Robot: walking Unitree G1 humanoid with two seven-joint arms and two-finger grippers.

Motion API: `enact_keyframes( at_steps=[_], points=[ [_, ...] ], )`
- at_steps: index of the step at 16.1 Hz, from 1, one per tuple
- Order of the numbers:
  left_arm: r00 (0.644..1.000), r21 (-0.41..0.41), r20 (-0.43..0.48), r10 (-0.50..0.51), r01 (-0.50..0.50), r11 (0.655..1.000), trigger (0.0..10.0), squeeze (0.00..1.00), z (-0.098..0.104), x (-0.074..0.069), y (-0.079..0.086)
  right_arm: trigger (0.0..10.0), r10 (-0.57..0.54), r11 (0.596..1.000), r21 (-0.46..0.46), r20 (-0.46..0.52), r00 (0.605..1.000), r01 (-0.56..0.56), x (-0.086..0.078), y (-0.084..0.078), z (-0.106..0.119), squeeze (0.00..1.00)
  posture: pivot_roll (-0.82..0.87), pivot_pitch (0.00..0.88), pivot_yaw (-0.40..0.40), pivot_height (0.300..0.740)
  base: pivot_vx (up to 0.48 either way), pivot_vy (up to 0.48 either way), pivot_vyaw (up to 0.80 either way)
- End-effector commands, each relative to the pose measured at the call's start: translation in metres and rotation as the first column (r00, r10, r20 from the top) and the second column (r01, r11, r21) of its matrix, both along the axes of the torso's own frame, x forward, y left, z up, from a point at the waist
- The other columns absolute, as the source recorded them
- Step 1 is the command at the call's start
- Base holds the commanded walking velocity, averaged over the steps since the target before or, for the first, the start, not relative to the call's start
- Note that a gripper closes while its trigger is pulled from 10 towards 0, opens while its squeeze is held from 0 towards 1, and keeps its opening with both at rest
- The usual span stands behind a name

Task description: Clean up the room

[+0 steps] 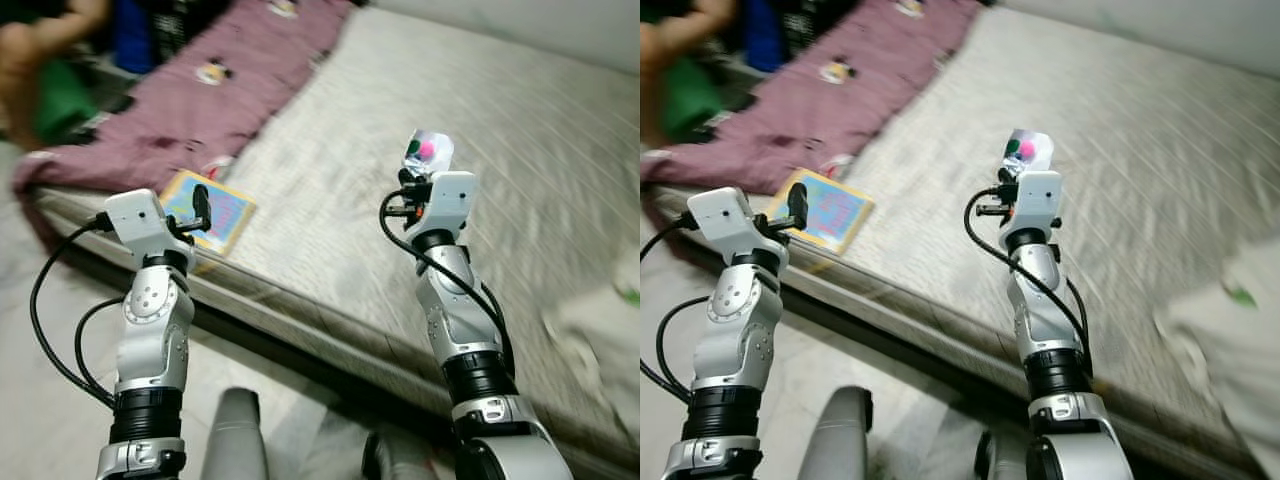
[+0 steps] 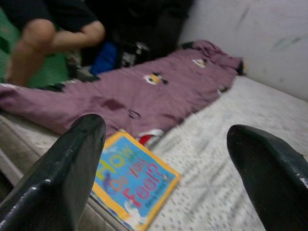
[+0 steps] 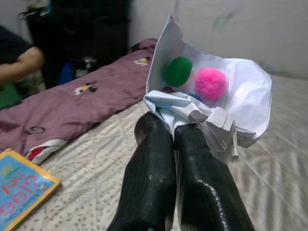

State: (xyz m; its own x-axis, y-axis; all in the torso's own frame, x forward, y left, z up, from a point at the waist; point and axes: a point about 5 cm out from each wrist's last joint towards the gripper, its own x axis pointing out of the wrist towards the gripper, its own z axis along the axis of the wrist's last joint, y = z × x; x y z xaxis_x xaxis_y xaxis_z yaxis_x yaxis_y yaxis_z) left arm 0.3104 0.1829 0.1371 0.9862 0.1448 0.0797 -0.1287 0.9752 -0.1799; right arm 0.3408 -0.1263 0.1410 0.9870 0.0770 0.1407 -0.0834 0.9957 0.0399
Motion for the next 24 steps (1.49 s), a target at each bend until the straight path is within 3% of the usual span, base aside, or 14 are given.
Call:
enact_keyframes(
  at_steps=[1,7,14,16,24],
  points=[
    [1.000,0.004,-0.005,-0.008,0.008,1.000,10.0,0.00,-0.002,0.000,-0.002,10.0,-0.003,1.000,-0.007,0.012,1.000,0.003,-0.001,0.000,0.002,0.00,0.06,0.000,-0.052,0.685,0.000,0.000,0.00],
    [1.000,0.001,-0.005,-0.025,0.025,1.000,10.0,0.00,-0.002,0.001,-0.008,10.0,-0.021,1.000,-0.013,0.012,1.000,0.021,-0.001,-0.003,0.000,0.00,0.05,0.000,-0.048,0.740,0.000,0.000,0.00],
    [1.000,-0.011,-0.017,-0.011,0.010,1.000,10.0,0.00,-0.004,0.001,-0.008,10.0,-0.027,1.000,-0.013,0.002,1.000,0.027,0.000,-0.005,-0.001,0.00,0.05,0.000,-0.051,0.740,0.000,0.000,-0.17],
    [1.000,-0.046,-0.019,-0.017,0.016,0.999,10.0,0.00,-0.005,0.002,-0.008,10.0,-0.027,1.000,-0.007,0.001,1.000,0.027,0.001,-0.005,-0.001,0.00,0.05,0.000,-0.048,0.740,0.000,0.000,0.00],
    [0.999,-0.052,-0.011,-0.031,0.030,0.998,10.0,0.00,-0.003,0.005,-0.012,10.0,-0.035,0.999,0.010,-0.027,0.999,0.035,0.004,-0.006,-0.003,0.00,0.04,0.000,-0.051,0.740,0.000,0.064,-0.79]
  ],
)
